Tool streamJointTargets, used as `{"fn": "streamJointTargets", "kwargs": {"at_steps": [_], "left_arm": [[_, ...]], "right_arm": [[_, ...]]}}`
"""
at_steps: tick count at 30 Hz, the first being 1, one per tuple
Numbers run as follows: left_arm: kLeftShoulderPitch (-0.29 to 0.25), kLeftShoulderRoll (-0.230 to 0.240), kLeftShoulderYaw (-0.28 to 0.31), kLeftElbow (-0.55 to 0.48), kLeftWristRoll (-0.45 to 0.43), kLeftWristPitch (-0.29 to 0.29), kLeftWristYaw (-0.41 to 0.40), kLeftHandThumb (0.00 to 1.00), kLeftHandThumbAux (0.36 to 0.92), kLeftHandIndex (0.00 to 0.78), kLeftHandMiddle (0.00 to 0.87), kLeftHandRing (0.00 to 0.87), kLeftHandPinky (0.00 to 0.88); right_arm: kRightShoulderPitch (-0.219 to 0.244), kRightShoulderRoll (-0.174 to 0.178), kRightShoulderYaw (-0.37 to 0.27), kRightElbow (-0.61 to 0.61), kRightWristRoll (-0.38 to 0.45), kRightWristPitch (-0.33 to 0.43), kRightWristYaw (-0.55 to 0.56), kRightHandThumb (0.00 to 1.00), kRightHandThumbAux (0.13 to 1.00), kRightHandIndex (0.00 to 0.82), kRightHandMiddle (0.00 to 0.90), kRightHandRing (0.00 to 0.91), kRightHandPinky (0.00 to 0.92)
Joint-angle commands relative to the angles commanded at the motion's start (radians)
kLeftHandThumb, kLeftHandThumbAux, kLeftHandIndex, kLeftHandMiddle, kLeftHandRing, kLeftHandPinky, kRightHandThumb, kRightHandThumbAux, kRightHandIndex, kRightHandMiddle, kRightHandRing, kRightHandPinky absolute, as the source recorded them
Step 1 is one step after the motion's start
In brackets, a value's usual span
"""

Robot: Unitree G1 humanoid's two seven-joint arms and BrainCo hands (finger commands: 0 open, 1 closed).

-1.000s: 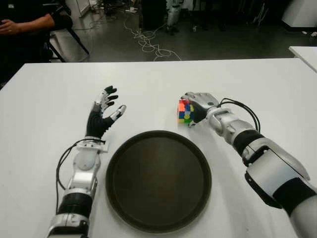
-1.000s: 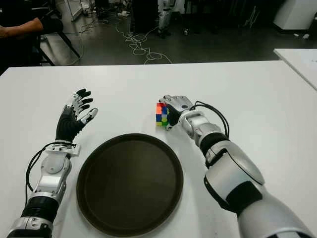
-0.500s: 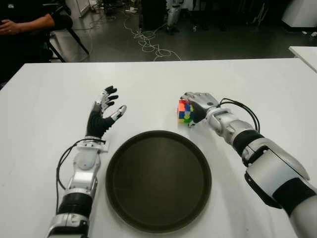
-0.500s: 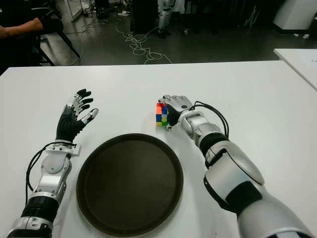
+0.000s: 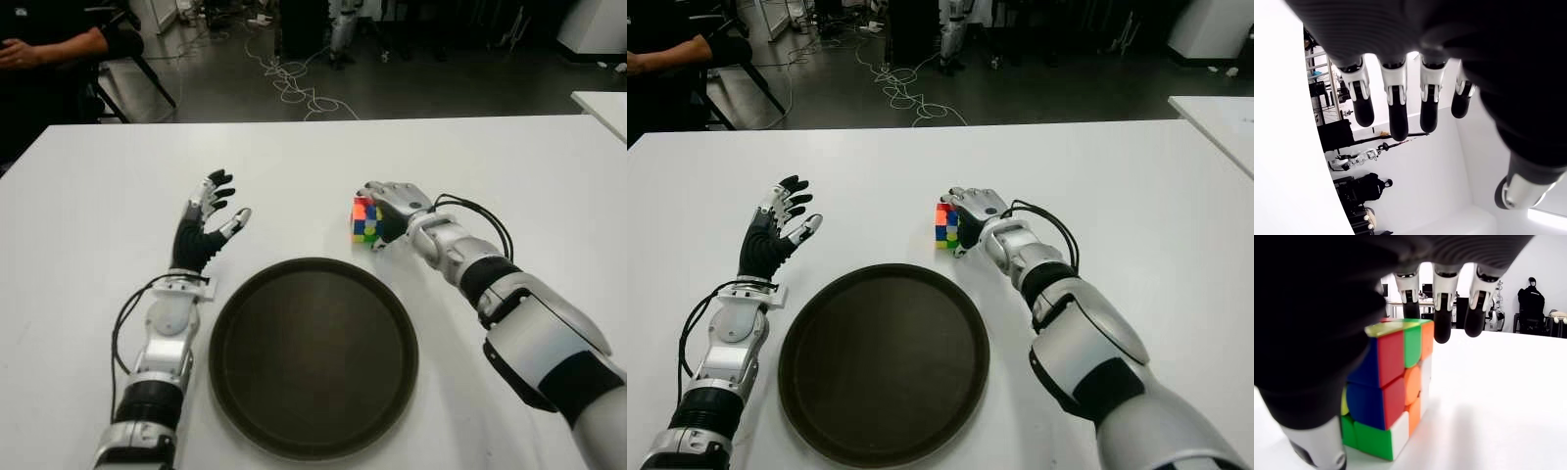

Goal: Pick up the Rubik's Cube and put it in the plate

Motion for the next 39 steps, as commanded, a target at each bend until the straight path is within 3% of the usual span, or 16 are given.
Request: {"fn": "streamJointTargets", "kwargs": {"at_steps": [16, 39], "left_arm": [[0.0, -0.002, 0.001, 0.001, 0.003, 0.0, 0.007, 0.02, 0.635, 0.12, 0.165, 0.166, 0.16], [0.003, -0.003, -0.001, -0.003, 0.004, 0.004, 0.008, 0.033, 0.617, 0.114, 0.164, 0.162, 0.154]], "right_arm": [[-0.003, 0.003, 0.007, 0.001, -0.004, 0.003, 0.011, 0.0, 0.807, 0.093, 0.089, 0.133, 0.168], [0.016, 0.008, 0.0, 0.002, 0.003, -0.007, -0.016, 0.0, 0.86, 0.128, 0.084, 0.16, 0.285]]}}
